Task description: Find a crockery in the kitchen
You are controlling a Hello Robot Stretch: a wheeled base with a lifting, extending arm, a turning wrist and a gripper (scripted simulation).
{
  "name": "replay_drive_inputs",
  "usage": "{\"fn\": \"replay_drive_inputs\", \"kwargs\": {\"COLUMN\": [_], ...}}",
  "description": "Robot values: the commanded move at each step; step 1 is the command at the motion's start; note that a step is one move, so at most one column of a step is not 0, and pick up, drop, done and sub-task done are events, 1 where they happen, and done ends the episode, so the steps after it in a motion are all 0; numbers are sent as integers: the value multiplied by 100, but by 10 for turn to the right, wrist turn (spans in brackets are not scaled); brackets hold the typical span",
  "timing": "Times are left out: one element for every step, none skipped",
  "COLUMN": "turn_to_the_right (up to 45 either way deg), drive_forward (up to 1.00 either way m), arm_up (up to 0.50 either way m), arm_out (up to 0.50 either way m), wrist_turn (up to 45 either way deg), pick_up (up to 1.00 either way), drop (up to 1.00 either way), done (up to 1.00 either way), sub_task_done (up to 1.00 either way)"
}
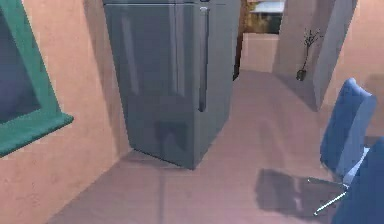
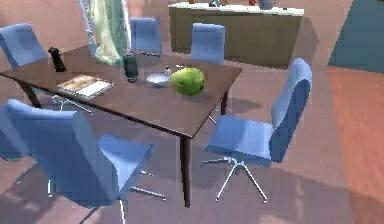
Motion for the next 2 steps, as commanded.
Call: {"fn": "replay_drive_inputs", "kwargs": {"turn_to_the_right": [0, 240], "drive_forward": [40, 0], "arm_up": [0, 0], "arm_out": [0, 0], "wrist_turn": [0, 0], "pick_up": [0, 0], "drop": [0, 0], "done": [0, 0], "sub_task_done": [0, 0]}}
